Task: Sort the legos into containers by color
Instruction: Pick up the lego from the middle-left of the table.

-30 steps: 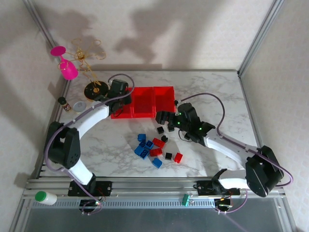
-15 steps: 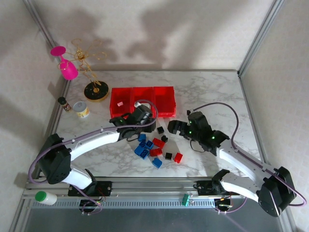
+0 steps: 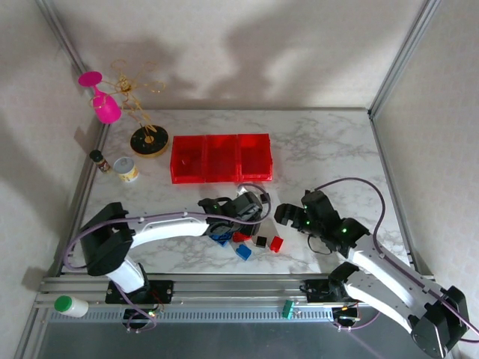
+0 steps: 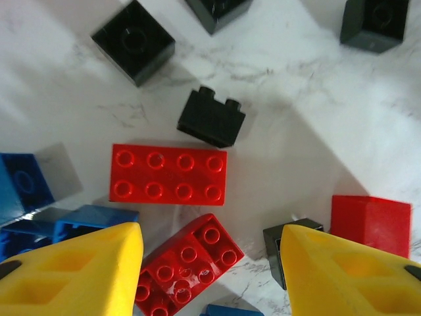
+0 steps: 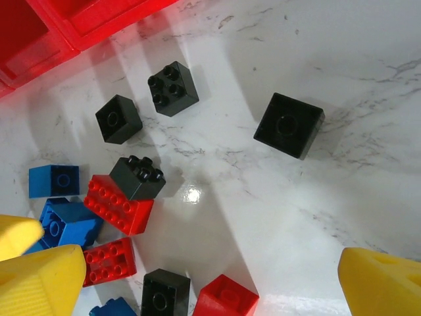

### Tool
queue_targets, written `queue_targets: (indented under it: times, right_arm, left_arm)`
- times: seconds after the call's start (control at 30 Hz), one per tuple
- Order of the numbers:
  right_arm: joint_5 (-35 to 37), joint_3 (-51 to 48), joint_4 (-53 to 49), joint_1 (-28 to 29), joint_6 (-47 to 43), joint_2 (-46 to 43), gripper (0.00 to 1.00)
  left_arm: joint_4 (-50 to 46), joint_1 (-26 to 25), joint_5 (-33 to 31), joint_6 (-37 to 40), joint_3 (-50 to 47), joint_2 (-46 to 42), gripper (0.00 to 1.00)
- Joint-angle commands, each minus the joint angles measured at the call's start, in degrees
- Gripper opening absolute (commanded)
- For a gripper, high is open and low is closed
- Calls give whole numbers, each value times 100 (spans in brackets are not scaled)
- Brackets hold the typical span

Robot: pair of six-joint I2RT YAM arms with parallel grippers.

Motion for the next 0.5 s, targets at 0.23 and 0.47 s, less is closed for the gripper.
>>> queue_targets:
  times: [0.23,0.47]
  right_arm:
    - [206,-164,-115,-12,184,-203,99]
    - [172,-248,44,-14,204,-172,99]
  left_arm:
    - [-132,-177,27,-222,269,494,60]
    - [37,-175,102,-344,306,834,66]
